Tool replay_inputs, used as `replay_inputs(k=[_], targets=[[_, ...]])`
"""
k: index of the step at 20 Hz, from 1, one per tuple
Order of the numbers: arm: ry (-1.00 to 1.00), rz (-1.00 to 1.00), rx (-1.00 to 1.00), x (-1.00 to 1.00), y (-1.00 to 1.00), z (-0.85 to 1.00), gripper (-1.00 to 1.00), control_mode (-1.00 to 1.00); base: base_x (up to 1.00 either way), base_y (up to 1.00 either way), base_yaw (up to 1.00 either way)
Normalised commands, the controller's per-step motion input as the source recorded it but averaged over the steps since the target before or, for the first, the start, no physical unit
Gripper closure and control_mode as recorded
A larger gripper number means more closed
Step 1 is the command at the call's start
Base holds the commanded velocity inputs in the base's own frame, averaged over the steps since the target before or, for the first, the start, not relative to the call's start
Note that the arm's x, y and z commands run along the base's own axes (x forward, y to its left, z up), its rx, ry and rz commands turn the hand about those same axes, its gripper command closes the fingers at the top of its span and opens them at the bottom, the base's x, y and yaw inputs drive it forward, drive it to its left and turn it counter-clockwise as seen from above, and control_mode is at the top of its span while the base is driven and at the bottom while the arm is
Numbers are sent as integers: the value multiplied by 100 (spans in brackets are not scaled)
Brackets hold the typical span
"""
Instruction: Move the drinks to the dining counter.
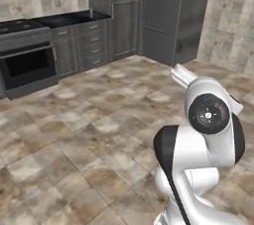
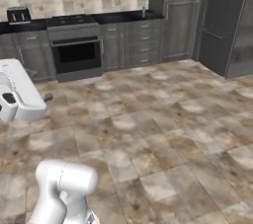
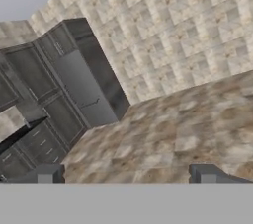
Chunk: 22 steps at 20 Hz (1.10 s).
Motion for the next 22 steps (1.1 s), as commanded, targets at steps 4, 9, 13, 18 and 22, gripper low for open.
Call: replay_inputs(k=[4,9,13,18,22], targets=[[0,0,0,0,0,0,-100,100,100,-28,-10],[0,0,0,0,0,0,-100,100,100,-19,-13],[0,0,0,0,0,0,-100,100,100,-10,-11],[0,0,0,0,0,0,-100,100,100,-1,-6],[0,0,0,0,0,0,-100,100,100,0,0]])
